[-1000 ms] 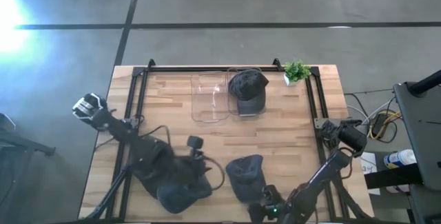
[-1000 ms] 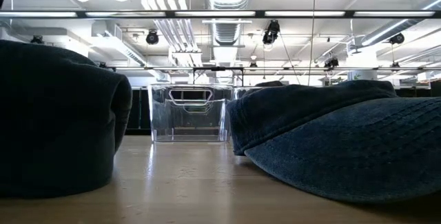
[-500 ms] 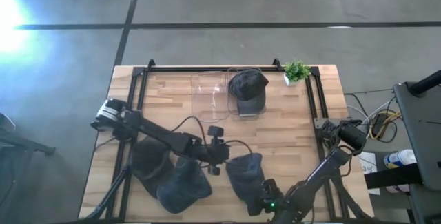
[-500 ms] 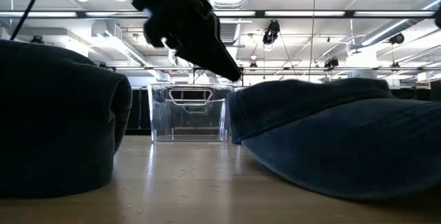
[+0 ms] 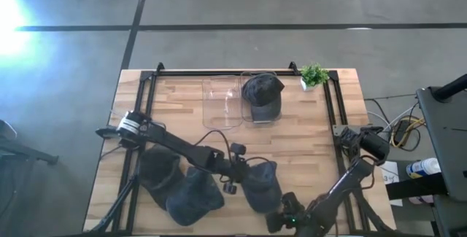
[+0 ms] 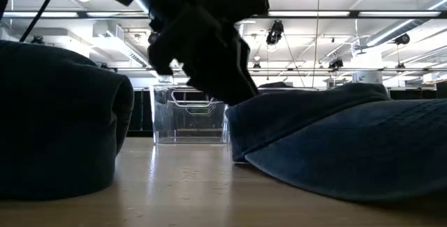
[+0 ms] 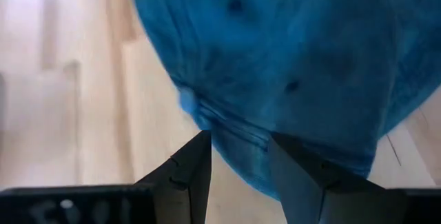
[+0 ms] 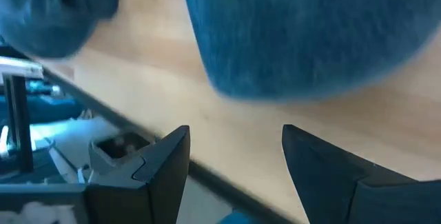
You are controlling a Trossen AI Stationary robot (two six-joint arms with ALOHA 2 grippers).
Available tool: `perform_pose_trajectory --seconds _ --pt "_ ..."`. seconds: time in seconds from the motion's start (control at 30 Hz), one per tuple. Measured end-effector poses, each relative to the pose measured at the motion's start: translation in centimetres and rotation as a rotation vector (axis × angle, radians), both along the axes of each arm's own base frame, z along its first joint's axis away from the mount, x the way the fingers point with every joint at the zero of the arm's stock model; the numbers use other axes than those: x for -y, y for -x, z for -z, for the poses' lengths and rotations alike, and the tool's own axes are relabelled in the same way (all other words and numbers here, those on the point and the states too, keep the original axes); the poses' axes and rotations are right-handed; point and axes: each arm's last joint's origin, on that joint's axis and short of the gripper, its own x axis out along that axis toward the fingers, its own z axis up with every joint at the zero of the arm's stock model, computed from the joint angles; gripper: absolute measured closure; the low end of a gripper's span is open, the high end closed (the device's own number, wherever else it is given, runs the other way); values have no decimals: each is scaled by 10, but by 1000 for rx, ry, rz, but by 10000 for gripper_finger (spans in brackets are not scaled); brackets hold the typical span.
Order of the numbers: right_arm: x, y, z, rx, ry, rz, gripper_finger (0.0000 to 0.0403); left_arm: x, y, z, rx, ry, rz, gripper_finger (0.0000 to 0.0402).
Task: Pick & Place hat
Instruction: Put the right blue cap into the left transparent bin
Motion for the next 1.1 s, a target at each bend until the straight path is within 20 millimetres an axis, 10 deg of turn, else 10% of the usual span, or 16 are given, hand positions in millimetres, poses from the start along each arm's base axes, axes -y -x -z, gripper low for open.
perform_pose_trajectory --seconds 0.43,0.63,0.93,1.1 --pt "23 -3 11 60 159 51 177 15 2 11 -53 128 25 262" --pt "37 -11 -11 83 298 -45 212 29 -3 -2 43 166 60 262" --pt "62 -2 -65 -7 546 -336 378 44 -8 -32 61 54 50 262" --pt "74 15 -97 -194 701 -578 388 44 -3 -55 -65 -57 3 262"
